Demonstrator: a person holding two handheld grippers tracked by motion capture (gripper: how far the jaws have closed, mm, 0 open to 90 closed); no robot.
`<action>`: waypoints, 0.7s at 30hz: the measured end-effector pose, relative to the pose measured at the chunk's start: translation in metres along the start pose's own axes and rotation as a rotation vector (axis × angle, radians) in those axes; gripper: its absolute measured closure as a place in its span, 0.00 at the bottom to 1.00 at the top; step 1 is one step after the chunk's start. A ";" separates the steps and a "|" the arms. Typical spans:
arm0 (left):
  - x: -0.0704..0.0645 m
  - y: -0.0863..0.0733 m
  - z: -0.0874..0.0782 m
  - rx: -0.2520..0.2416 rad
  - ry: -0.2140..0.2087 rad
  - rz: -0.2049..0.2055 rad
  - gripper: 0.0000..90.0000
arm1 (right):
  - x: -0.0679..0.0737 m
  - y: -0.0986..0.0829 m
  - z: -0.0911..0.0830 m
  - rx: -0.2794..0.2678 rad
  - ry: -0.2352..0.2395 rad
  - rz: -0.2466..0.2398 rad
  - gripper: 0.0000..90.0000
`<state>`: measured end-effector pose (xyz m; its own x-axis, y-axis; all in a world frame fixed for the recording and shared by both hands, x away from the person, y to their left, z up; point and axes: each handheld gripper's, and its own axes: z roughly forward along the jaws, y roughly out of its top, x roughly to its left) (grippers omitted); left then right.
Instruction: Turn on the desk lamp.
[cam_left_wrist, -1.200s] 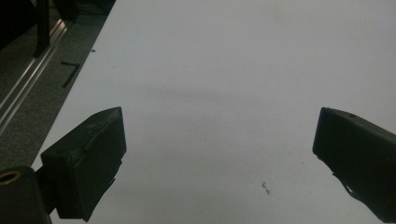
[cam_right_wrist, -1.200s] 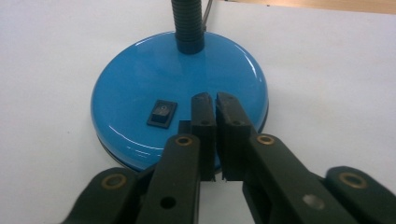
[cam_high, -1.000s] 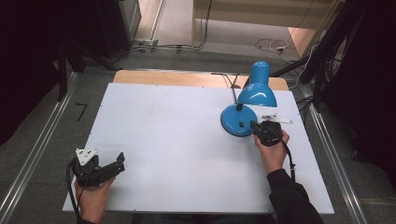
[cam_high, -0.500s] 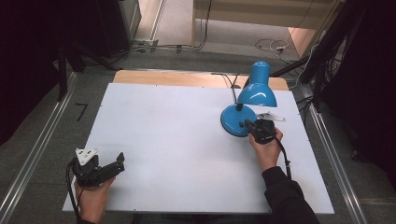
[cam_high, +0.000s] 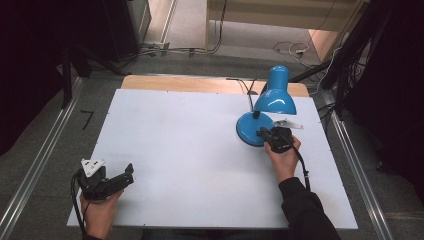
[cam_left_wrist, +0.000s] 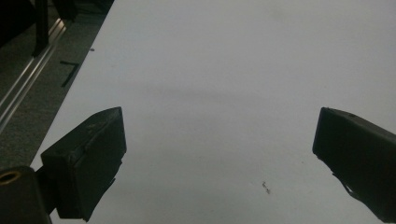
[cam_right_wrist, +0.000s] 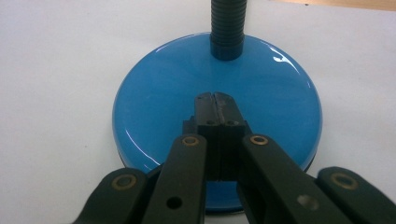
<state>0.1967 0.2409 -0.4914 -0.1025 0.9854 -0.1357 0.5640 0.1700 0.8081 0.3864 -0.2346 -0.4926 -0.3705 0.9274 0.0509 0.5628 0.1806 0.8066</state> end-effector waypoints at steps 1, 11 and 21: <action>0.000 0.000 0.000 0.000 0.000 0.000 0.04 | 0.000 0.000 0.000 0.000 0.000 0.000 0.98; 0.000 0.000 0.000 0.000 -0.001 0.000 0.04 | 0.003 0.000 0.001 0.001 0.009 -0.006 0.98; 0.000 0.000 0.000 0.001 -0.002 0.000 0.04 | 0.004 -0.001 0.002 0.004 0.006 -0.012 0.98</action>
<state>0.1968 0.2407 -0.4915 -0.1007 0.9855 -0.1368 0.5649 0.1698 0.8075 0.3856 -0.2305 -0.4938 -0.3817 0.9232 0.0452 0.5615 0.1927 0.8047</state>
